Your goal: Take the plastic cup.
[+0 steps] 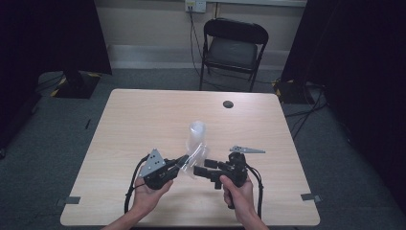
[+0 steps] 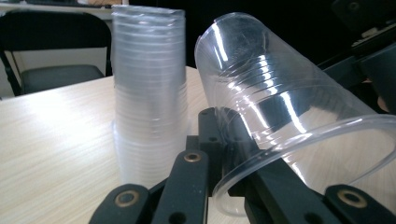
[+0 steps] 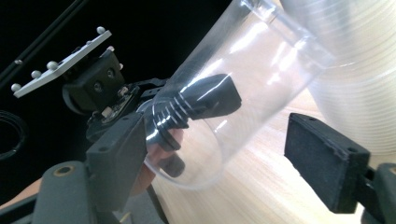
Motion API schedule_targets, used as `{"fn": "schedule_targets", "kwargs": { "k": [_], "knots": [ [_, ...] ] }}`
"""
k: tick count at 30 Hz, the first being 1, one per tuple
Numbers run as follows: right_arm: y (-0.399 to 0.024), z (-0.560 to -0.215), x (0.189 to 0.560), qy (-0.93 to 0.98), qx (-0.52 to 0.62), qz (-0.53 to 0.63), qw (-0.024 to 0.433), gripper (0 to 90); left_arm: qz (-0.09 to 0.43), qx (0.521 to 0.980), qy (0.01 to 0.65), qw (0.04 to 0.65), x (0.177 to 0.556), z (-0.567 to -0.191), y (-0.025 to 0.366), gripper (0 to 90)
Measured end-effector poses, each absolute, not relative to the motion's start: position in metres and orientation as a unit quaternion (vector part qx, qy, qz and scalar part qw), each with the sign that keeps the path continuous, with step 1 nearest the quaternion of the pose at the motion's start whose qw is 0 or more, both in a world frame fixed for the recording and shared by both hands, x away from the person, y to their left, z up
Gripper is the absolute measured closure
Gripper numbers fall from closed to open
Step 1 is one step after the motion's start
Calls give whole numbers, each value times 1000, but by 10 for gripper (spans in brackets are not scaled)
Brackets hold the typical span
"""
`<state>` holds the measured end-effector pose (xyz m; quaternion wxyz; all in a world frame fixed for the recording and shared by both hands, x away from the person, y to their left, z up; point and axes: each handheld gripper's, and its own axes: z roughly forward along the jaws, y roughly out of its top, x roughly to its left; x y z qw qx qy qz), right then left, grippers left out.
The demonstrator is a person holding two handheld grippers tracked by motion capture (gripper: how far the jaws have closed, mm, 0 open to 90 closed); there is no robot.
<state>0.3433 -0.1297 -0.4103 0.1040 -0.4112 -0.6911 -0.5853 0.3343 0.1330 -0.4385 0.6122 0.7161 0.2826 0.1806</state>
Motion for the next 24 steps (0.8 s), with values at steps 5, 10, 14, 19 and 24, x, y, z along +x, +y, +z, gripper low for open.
{"fn": "schedule_targets", "kwargs": {
  "k": [5,10,14,19,24],
  "knots": [
    [-135,-409,344,-690,-413,-586,96,246,174,713,298,610,335,-437,138,884],
    [-139,-408,344,-697,-411,-582,80,253,173,715,306,605,336,-434,143,889],
    [-141,-408,344,-710,-405,-573,53,255,157,720,311,600,336,-430,146,892],
    [-141,-407,344,-725,-393,-564,37,260,118,736,322,584,335,-425,146,891],
    [-145,-404,340,-736,-376,-563,9,233,87,757,335,554,336,-424,144,896]
  ]
}}
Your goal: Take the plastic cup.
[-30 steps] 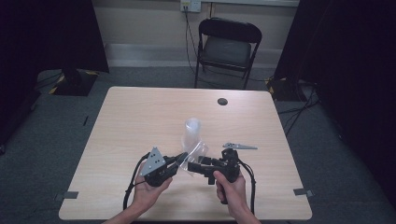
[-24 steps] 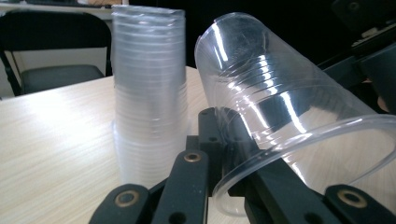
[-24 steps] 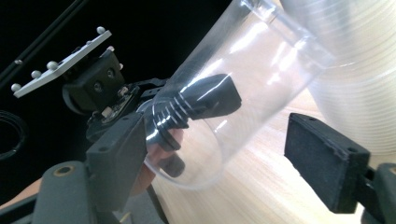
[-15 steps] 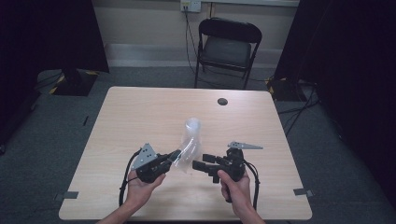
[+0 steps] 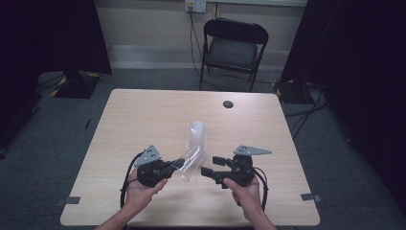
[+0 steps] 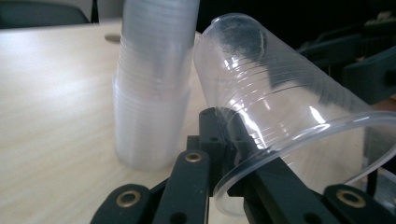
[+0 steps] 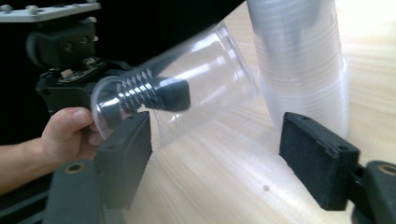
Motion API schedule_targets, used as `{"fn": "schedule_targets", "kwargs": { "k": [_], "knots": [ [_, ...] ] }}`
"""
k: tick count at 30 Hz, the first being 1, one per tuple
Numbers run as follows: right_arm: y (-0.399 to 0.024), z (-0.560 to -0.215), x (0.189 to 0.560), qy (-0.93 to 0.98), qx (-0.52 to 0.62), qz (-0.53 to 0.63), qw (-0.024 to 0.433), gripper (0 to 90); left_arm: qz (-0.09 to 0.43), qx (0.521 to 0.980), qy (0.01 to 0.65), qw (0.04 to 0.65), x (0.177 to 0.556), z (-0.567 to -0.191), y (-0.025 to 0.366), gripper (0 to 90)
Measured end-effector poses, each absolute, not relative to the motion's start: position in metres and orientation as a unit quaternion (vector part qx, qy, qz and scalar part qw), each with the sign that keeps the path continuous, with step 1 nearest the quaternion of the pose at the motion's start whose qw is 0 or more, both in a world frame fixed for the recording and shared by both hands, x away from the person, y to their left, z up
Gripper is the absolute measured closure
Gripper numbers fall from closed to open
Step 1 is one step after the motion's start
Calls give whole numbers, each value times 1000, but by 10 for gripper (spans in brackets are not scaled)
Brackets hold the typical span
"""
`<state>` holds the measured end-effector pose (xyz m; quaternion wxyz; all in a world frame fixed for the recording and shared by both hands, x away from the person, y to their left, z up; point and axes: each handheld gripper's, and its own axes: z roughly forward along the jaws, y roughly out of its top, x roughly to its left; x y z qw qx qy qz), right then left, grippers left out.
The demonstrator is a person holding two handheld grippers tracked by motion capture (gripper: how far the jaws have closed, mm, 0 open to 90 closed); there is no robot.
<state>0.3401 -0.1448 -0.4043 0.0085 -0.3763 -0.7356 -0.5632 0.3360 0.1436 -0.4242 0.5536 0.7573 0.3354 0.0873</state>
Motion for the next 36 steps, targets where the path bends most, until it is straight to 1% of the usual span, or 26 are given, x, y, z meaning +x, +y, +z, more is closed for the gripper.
{"fn": "schedule_targets", "kwargs": {
  "k": [7,13,14,15,16,20,22,26,29,31,32,33,36],
  "knots": [
    [-153,-406,336,-748,-368,-553,-12,197,78,784,322,525,335,-423,138,897],
    [-155,-410,331,-768,-349,-536,-27,178,83,800,314,505,337,-424,137,892],
    [-154,-411,329,-773,-341,-533,-39,179,79,810,308,492,339,-425,137,894],
    [-154,-411,328,-778,-336,-529,-45,180,79,810,308,492,339,-425,137,894],
    [-153,-411,327,-780,-332,-528,-48,185,67,818,305,484,340,-426,136,894],
    [-149,-411,326,-794,-303,-522,-64,224,53,830,296,470,341,-427,134,895],
    [-147,-411,325,-800,-292,-519,-70,225,23,835,293,466,343,-429,133,894],
    [-142,-411,324,-811,-273,-511,-75,238,-4,845,290,449,346,-432,131,893],
    [-138,-412,322,-821,-257,-503,-81,241,-8,848,289,445,347,-433,131,893],
    [-135,-412,321,-830,-245,-494,-85,241,-5,848,301,437,348,-433,130,893],
    [-133,-412,320,-834,-241,-490,-87,235,-8,848,302,436,348,-433,130,894],
    [-131,-412,320,-836,-240,-485,-90,209,-6,848,302,434,348,-433,130,894],
    [-126,-412,316,-843,-226,-478,-101,198,-16,851,300,430,348,-432,129,894]
  ]
}}
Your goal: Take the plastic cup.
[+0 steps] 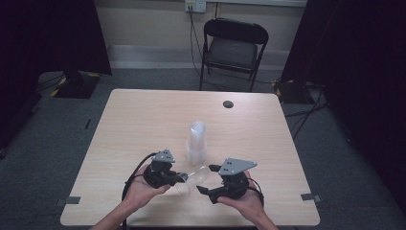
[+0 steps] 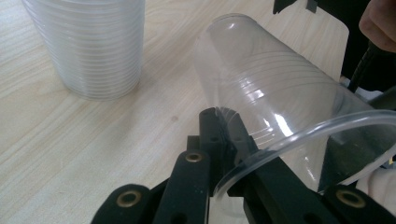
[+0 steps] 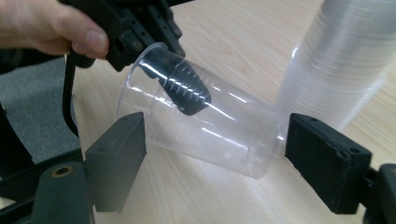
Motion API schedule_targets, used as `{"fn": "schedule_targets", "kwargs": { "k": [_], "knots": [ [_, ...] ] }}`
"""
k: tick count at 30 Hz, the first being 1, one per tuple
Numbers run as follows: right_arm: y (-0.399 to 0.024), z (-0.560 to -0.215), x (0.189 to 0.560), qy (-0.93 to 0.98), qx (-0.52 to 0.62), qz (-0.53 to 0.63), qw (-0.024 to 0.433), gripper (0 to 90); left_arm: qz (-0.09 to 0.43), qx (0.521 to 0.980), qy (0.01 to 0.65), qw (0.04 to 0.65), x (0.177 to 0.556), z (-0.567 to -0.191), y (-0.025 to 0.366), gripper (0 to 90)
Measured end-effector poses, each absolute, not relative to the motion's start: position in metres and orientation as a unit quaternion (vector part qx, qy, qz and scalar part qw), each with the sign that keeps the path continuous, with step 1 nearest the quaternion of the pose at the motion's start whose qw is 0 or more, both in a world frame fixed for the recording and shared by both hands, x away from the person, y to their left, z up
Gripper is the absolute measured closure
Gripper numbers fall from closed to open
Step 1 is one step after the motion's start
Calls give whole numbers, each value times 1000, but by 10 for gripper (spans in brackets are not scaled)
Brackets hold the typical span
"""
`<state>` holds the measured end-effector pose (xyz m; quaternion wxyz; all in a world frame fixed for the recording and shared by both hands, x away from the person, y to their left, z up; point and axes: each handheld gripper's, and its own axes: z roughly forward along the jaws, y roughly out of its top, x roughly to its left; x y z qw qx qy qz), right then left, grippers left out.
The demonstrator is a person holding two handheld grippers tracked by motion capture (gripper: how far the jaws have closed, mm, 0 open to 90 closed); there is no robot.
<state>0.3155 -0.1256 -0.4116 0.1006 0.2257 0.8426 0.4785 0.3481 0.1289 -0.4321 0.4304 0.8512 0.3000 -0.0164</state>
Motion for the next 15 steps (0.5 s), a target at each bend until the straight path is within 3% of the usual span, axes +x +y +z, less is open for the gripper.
{"fn": "schedule_targets", "kwargs": {
  "k": [15],
  "knots": [
    [-108,-414,311,874,175,442,104,177,-89,864,303,392,357,-429,124,886]
  ]
}}
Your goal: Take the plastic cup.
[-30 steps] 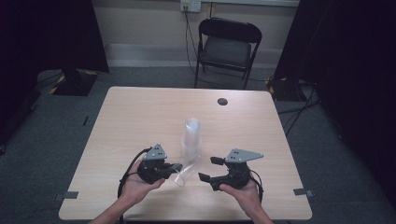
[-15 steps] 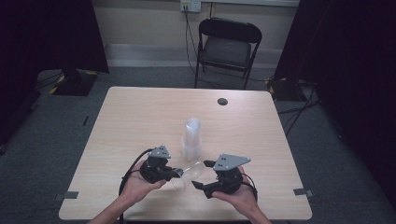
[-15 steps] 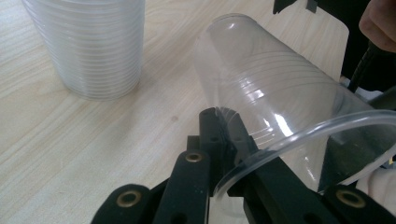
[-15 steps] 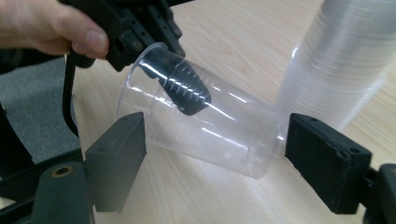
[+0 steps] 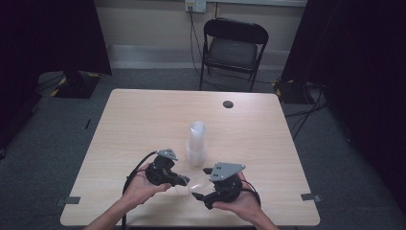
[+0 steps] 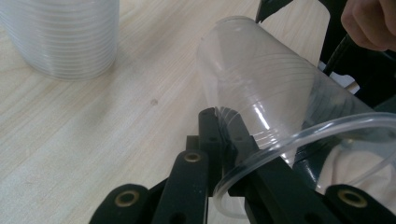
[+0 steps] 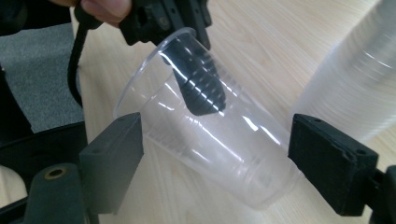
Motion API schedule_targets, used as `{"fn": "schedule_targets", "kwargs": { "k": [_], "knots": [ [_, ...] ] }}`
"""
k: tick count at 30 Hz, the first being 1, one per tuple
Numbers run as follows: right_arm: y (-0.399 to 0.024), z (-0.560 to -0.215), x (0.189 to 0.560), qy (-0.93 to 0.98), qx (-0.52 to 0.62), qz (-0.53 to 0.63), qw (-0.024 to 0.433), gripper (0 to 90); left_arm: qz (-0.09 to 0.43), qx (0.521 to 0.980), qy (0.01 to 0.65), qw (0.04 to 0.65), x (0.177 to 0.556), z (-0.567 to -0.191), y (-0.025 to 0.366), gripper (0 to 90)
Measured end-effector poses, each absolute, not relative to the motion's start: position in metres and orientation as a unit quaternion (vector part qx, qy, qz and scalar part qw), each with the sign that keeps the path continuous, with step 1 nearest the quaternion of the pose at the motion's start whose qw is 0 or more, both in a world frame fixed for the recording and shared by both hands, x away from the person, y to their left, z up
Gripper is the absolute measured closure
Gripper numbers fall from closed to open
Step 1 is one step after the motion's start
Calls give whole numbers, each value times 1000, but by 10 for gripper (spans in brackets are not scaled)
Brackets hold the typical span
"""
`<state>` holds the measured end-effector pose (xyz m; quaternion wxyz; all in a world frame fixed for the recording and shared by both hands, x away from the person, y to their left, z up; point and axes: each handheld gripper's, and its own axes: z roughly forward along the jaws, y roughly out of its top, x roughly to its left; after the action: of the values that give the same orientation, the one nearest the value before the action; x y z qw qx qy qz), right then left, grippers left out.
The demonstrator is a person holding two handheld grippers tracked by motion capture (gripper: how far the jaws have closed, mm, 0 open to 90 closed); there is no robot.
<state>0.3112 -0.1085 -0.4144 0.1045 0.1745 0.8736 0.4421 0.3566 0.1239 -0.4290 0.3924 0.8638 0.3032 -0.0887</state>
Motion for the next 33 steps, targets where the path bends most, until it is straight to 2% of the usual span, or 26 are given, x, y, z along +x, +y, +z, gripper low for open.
{"fn": "schedule_targets", "kwargs": {
  "k": [7,22,33],
  "knots": [
    [-103,-420,306,879,162,433,117,135,-89,869,306,379,359,-423,120,892],
    [-101,-427,305,883,151,426,131,131,-97,869,308,375,363,-421,112,894],
    [-97,-432,309,887,153,414,135,128,-122,858,314,388,366,-424,103,896]
  ]
}}
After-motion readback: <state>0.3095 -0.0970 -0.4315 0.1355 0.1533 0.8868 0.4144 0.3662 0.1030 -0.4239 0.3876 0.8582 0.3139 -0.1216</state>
